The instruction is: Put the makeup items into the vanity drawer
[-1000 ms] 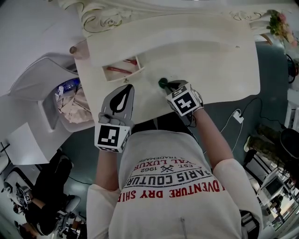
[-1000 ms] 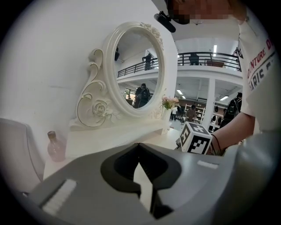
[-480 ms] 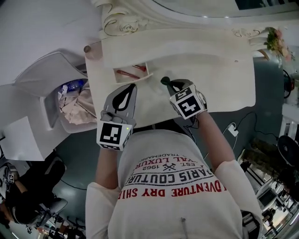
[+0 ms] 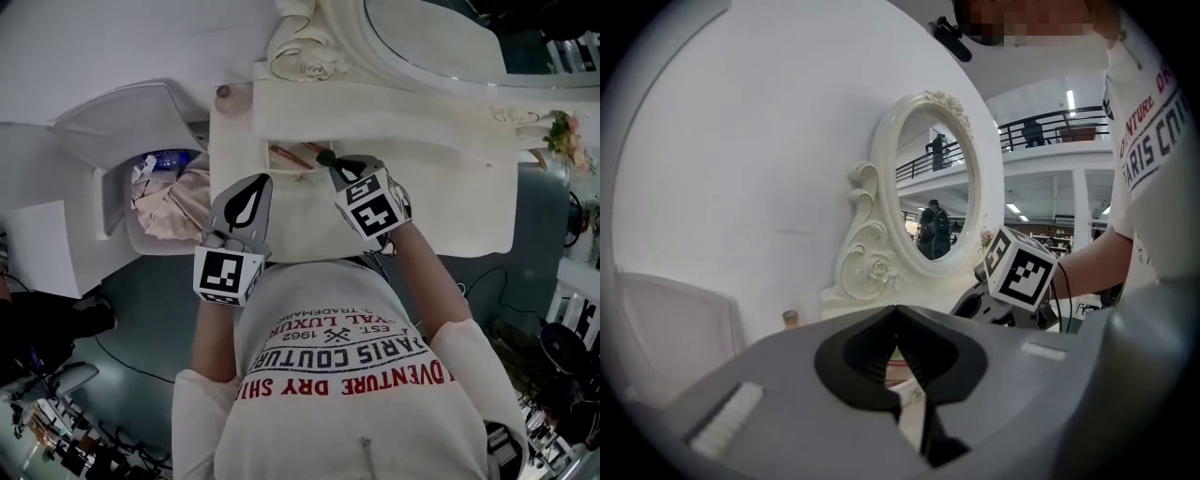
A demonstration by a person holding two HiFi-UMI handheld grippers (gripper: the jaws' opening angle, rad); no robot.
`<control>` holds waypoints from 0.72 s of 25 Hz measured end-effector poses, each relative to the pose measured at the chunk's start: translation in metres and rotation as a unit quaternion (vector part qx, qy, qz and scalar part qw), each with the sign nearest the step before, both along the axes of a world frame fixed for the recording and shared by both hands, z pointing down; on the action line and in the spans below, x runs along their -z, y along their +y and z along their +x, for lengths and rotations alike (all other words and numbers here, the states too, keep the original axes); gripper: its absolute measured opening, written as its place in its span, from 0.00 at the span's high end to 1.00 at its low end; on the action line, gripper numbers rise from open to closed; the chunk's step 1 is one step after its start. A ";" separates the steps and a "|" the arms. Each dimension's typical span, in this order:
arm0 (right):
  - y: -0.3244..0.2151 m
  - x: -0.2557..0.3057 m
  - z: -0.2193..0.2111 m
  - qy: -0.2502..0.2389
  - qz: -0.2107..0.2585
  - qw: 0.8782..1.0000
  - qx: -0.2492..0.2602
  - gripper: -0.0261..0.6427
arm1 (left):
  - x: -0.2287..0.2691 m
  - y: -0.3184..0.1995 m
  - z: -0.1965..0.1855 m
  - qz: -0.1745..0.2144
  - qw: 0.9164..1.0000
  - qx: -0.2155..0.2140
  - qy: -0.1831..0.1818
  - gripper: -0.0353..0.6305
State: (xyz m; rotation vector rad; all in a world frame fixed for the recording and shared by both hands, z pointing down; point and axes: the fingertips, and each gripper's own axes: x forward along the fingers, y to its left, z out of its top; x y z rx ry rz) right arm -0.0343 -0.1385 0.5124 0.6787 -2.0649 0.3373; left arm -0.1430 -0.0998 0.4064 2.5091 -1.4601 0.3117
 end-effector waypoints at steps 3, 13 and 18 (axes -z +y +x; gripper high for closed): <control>-0.004 -0.005 -0.022 -0.003 -0.007 1.000 0.023 0.90 | -0.003 0.004 -0.021 -0.004 1.000 0.028 0.000 0.93; -0.003 -0.027 -0.074 -0.027 -0.040 0.998 0.048 0.87 | -0.015 0.016 -0.065 -0.020 0.996 0.084 0.000 0.93; -0.002 -0.028 -0.079 -0.040 -0.054 0.997 0.046 0.70 | -0.015 0.020 -0.070 -0.022 0.995 0.093 -0.002 0.93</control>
